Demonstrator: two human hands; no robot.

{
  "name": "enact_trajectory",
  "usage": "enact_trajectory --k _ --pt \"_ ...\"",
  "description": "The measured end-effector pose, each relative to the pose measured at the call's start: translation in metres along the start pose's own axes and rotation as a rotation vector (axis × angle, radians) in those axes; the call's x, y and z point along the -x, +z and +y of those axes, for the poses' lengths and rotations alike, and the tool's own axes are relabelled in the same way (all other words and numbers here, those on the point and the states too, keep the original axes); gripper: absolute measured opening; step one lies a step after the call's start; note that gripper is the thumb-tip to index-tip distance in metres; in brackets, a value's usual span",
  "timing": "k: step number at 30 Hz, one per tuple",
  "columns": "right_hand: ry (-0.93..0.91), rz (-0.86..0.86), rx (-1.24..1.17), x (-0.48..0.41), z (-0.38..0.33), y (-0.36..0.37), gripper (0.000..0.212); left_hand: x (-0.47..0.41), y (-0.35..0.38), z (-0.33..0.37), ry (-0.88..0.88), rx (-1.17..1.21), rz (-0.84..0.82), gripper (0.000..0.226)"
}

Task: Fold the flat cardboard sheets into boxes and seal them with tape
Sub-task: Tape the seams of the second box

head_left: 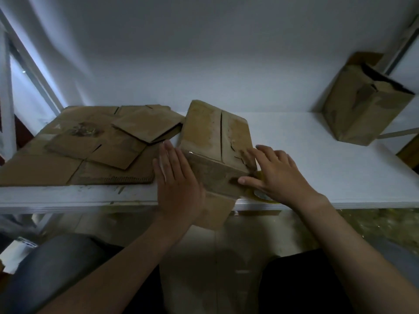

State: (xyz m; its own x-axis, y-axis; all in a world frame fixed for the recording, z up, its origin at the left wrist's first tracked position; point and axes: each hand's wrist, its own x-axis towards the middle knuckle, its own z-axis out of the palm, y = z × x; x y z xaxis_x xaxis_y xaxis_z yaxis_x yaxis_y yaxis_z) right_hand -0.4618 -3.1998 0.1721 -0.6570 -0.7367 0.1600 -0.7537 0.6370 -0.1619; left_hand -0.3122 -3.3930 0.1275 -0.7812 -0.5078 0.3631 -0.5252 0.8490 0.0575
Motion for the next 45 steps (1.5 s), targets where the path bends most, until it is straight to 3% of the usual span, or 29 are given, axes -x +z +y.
enact_trajectory --k 4,7,12,14,19,25,29,33,41,45 --pt "0.117 -0.203 -0.125 0.012 0.032 0.002 0.087 -0.014 -0.005 0.013 -0.106 0.102 -0.040 0.107" --pt "0.095 -0.243 -0.196 0.015 0.044 0.008 0.076 -0.015 -0.010 0.014 -0.119 0.048 -0.010 0.103" --pt "-0.037 -0.134 -0.178 0.012 0.041 0.010 0.066 -0.015 -0.006 0.034 0.339 0.016 0.020 0.075" --pt "-0.090 -0.092 -0.225 0.007 0.033 0.006 0.066 -0.027 -0.002 0.041 0.398 0.125 -0.031 0.065" --pt "-0.166 -0.096 -0.375 -0.006 0.016 0.006 0.066 -0.046 0.015 0.031 0.469 0.095 -0.182 0.080" --pt "-0.066 0.009 -0.632 0.012 0.031 0.028 0.056 -0.047 0.025 0.025 0.455 0.129 -0.164 0.070" --pt "-0.110 0.079 -0.529 0.018 0.029 0.035 0.055 -0.046 0.028 0.024 0.485 0.105 -0.137 0.071" --pt "-0.089 0.011 -0.293 0.013 0.032 0.030 0.053 -0.046 0.028 0.027 0.454 0.112 -0.114 0.073" --pt "-0.006 -0.070 -0.142 0.000 0.023 0.030 0.052 -0.035 0.034 0.065 0.074 0.196 0.035 0.072" --pt "-0.002 -0.080 -0.165 -0.003 0.018 0.032 0.058 -0.034 0.043 0.069 0.082 0.220 0.110 0.055"
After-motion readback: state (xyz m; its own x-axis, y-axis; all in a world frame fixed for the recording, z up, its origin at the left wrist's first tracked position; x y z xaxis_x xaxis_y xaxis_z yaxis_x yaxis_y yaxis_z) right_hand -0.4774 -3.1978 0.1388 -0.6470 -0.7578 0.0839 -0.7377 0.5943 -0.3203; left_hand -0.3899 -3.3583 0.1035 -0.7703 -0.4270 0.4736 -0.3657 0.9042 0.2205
